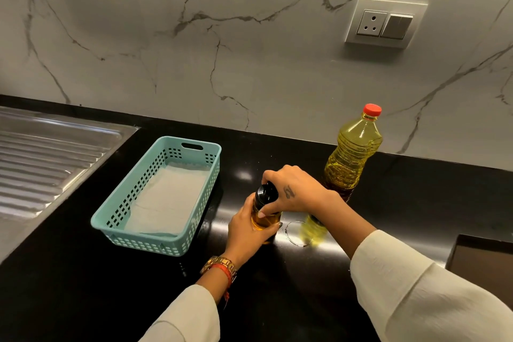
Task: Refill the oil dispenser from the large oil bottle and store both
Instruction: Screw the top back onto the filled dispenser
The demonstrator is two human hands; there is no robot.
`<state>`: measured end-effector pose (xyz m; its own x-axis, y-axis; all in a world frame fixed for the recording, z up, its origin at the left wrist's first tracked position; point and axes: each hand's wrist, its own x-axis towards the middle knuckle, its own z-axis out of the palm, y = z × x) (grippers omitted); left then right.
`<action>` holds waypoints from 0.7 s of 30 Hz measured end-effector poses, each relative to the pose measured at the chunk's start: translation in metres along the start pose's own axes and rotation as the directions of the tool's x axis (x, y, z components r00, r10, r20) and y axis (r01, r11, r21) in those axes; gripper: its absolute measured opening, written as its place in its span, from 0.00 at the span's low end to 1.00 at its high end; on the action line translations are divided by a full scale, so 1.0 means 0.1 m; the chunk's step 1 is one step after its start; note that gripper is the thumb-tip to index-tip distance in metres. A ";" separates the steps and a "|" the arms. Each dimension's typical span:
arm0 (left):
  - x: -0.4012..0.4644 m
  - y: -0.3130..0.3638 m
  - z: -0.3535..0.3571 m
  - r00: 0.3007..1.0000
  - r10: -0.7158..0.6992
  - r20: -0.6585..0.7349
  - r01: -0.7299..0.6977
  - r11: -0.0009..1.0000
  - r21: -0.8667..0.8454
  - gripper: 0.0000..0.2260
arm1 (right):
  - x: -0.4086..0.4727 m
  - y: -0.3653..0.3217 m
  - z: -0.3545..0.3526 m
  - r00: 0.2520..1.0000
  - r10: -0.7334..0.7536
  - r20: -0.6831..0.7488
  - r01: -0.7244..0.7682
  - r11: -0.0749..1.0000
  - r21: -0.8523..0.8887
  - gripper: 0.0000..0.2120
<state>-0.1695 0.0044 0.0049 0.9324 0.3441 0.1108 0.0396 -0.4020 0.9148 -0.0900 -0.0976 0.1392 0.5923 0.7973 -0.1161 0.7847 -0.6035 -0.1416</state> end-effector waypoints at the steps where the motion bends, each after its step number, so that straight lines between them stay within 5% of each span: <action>1: 0.00 0.00 0.00 1.000 -0.002 0.004 0.002 1.000 0.005 0.30 | 0.00 -0.01 0.00 1.000 0.019 -0.012 -0.019 0.999 -0.026 0.29; 7: 0.00 0.00 -0.01 1.000 0.009 0.002 -0.009 1.000 -0.012 0.30 | -0.08 0.04 -0.11 0.992 0.049 0.116 -0.060 0.994 0.091 0.47; 13: 0.01 -0.02 0.00 1.000 0.013 0.008 -0.013 1.000 -0.004 0.32 | 0.01 -0.02 -0.11 0.985 -0.113 0.131 0.114 0.993 -0.002 0.28; 21: 0.00 -0.02 -0.02 1.000 0.011 0.013 -0.011 1.000 0.014 0.33 | 0.13 0.01 -0.16 0.977 -0.140 0.161 0.144 0.990 -0.009 0.25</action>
<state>-0.1704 0.0067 0.0033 0.9374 0.3284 0.1161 0.0339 -0.4177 0.9080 -0.0781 -0.0877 0.1527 0.4388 0.8625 -0.2522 0.8633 -0.4825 -0.1479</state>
